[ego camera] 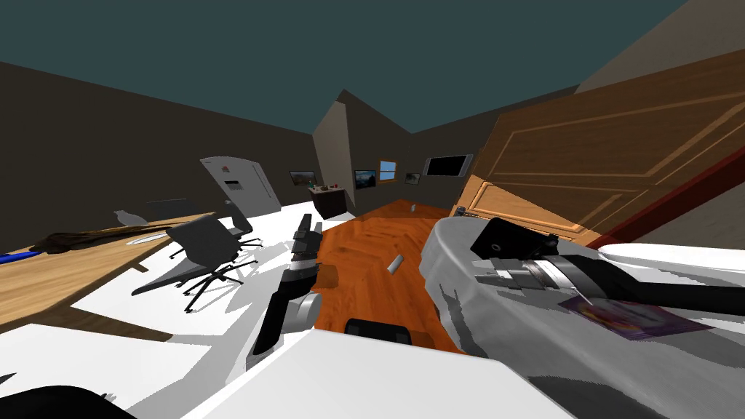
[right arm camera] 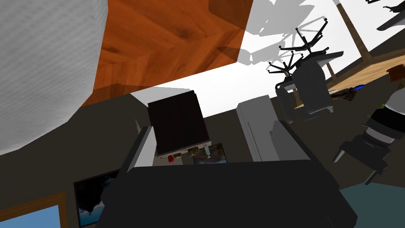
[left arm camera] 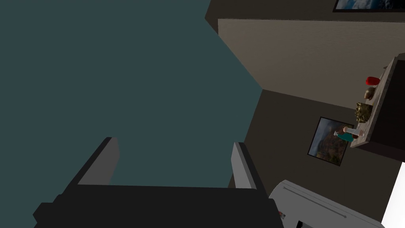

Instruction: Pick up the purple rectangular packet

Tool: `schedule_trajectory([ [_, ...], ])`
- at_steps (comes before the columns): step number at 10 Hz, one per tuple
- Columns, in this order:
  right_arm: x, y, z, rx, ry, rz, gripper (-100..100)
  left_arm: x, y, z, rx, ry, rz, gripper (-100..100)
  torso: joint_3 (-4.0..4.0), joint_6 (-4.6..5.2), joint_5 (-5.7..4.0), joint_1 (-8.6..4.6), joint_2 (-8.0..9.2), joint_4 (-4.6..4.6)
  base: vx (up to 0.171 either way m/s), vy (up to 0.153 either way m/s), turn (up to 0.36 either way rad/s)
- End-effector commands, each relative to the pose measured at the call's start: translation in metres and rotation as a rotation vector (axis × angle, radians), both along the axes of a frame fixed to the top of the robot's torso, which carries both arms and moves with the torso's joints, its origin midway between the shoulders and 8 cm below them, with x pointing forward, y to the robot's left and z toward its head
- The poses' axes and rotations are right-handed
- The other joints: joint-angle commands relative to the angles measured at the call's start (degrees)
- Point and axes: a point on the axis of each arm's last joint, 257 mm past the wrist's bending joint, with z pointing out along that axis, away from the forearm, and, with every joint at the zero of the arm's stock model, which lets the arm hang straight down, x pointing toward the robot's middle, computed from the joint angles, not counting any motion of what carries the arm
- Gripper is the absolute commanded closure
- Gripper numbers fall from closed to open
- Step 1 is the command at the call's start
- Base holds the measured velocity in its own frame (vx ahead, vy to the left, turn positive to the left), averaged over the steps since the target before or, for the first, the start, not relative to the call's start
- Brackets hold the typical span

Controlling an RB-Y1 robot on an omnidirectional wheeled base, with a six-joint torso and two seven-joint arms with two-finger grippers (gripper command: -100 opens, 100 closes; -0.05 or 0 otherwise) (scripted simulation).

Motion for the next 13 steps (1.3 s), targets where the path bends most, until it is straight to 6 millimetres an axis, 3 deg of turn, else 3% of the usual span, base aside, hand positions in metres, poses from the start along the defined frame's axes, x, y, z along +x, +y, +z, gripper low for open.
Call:
schedule_trajectory([
  [1, -0.003, -0.02, 0.001, -0.076, 0.043, 0.003, -100, 0.0, 0.0, 0.0, 0.0, 0.0, 0.0, 0, 0.0, 0.0, 0.0, 0.0, 0.0, 0.0, -0.037, -0.07, 0.09],
  [3, -0.002, -0.022, 0.004, -0.099, 0.047, 0.013, -100, 0.0, 0.0, 0.0, 0.0, 0.0, 0.0, 0, 0.03, 0.01, -0.02, -0.06, 0.05, 0.01, -0.025, -0.057, 0.019],
  [6, -0.007, -0.054, 0.008, -0.217, 0.108, 0.014, -100, 0.0, 0.0, 0.0, 0.0, 0.0, 0.0, 0, 0.02, 0.0, 0.0, -0.03, 0.04, 0.01, -0.035, -0.078, 0.07],
  [8, -0.005, -0.055, 0.013, -0.245, 0.112, 0.027, -100, 0.0, 0.0, 0.0, 0.0, 0.0, 0.0, 0, 0.04, 0.01, -0.03, -0.12, 0.06, 0.02, -0.028, -0.063, 0.018],
  [9, -0.007, -0.07, 0.016, -0.301, 0.14, 0.025, -100, 0.0, 0.0, 0.0, 0.0, 0.0, 0.0, 0, 0.02, 0.02, -0.01, 0.03, 0.03, 0.01, -0.058, -0.065, 0.062],
  [10, -0.006, -0.07, 0.018, -0.312, 0.142, 0.03, -100, 0.0, 0.0, 0.0, 0.0, 0.0, 0.0, 0, 0.06, -0.01, 0.0, -0.02, 0.11, 0.02, -0.042, -0.071, 0.042],
  [13, -0.008, -0.097, 0.029, -0.424, 0.194, 0.029, -100, 0.0, 0.0, 0.0, 0.0, 0.0, 0.0, 0, 0.06, 0.02, -0.04, -0.11, 0.09, 0.02, -0.049, -0.094, 0.04],
])
